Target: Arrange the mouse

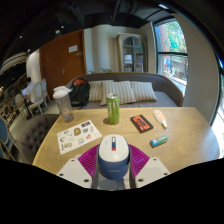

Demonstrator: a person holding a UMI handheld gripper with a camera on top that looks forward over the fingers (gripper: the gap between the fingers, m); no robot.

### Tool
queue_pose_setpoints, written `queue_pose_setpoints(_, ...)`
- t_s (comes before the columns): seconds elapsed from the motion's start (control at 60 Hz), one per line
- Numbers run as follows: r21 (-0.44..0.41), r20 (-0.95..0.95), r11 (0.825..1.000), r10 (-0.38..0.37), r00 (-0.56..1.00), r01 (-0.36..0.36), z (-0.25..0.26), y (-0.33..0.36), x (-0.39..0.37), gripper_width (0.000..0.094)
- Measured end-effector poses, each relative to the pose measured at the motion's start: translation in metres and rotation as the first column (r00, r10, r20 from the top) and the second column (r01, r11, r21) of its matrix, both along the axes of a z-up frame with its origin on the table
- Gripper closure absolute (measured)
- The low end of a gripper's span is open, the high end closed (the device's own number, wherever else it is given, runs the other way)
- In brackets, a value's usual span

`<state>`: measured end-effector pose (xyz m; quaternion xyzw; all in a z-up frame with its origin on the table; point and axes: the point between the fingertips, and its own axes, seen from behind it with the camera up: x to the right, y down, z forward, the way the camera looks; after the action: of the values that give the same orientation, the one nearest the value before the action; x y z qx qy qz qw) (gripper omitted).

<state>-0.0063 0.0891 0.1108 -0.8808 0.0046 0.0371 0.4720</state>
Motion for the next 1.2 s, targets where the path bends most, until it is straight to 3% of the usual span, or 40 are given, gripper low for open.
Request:
queue_pose_setpoints(0.05,-0.054,0.008,0.999,0.010,1.000,-0.010,-0.032,-0.010,-0.021,0.0513)
queue_pose_setpoints(0.2,-0.112,0.009,0.993,-0.031,0.999,0.032,-0.092,-0.030,-0.044,0.0512)
queue_pose_setpoints(0.35,-0.139,0.068,0.988,-0.056,0.996,0.065,-0.123,-0.035,-0.034,0.0510)
queue_pose_setpoints(0.483,-0.110,0.061,0.992,-0.054,0.997,0.060,-0.123,-0.033,-0.035,0.0508)
queue_pose_setpoints(0.583,-0.108,0.067,0.992,-0.053,0.996,0.060,-0.122,-0.033,-0.035,0.0433)
queue_pose_setpoints(0.65,-0.152,0.051,0.985,-0.072,0.996,0.079,-0.125,-0.035,-0.034,0.0390)
queue_pose_setpoints(0.7,-0.207,0.032,0.972,-0.103,0.994,0.107,-0.122,-0.044,-0.035,0.0239)
queue_pose_setpoints(0.75,-0.194,0.032,0.975,-0.103,0.994,0.108,-0.108,-0.048,-0.035,0.0070)
queue_pose_setpoints(0.833,-0.162,0.051,0.983,-0.081,0.995,0.088,-0.084,-0.061,-0.036,0.0092)
queue_pose_setpoints(1.017,-0.270,0.033,0.958,-0.088,0.996,0.093,-0.076,-0.153,-0.036,0.0088)
queue_pose_setpoints(1.2,-0.361,0.011,0.915,-0.190,0.982,0.181,-0.081,-0.225,-0.027,0.0102)
